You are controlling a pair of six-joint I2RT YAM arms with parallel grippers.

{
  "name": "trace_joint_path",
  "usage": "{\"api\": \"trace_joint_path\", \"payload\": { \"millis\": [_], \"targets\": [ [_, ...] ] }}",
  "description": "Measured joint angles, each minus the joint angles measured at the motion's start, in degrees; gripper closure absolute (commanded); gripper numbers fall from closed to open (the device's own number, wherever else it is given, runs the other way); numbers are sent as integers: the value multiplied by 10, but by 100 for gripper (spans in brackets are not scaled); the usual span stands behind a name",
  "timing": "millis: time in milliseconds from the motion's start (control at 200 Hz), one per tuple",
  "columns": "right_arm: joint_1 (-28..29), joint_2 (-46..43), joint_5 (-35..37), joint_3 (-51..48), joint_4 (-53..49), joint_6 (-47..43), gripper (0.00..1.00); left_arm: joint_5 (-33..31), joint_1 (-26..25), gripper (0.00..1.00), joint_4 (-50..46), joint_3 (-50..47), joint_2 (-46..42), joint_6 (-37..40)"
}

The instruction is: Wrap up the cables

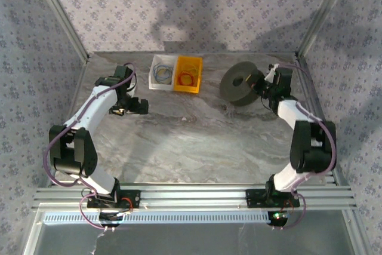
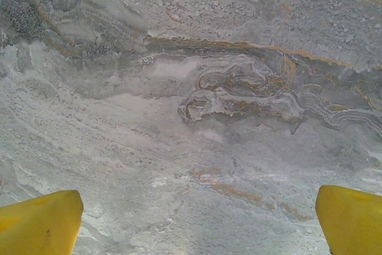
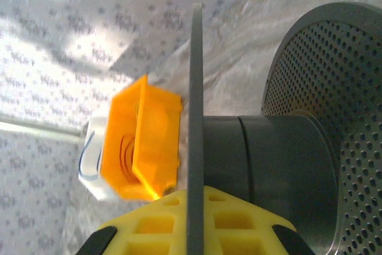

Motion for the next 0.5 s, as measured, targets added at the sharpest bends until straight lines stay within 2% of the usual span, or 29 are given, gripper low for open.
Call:
{"api": "trace_joint_path", "payload": {
  "millis": [130, 270, 500],
  "targets": [
    [30, -89, -31, -32, -65, -15, 100, 0, 0, 0, 0, 0, -6, 0],
    [93, -150, -50, -74, -73, -3, 100, 0, 0, 0, 0, -2, -6, 0],
    [216, -130, -57, -140, -36, 52, 100, 0, 0, 0, 0, -8, -6, 0]
  ]
}}
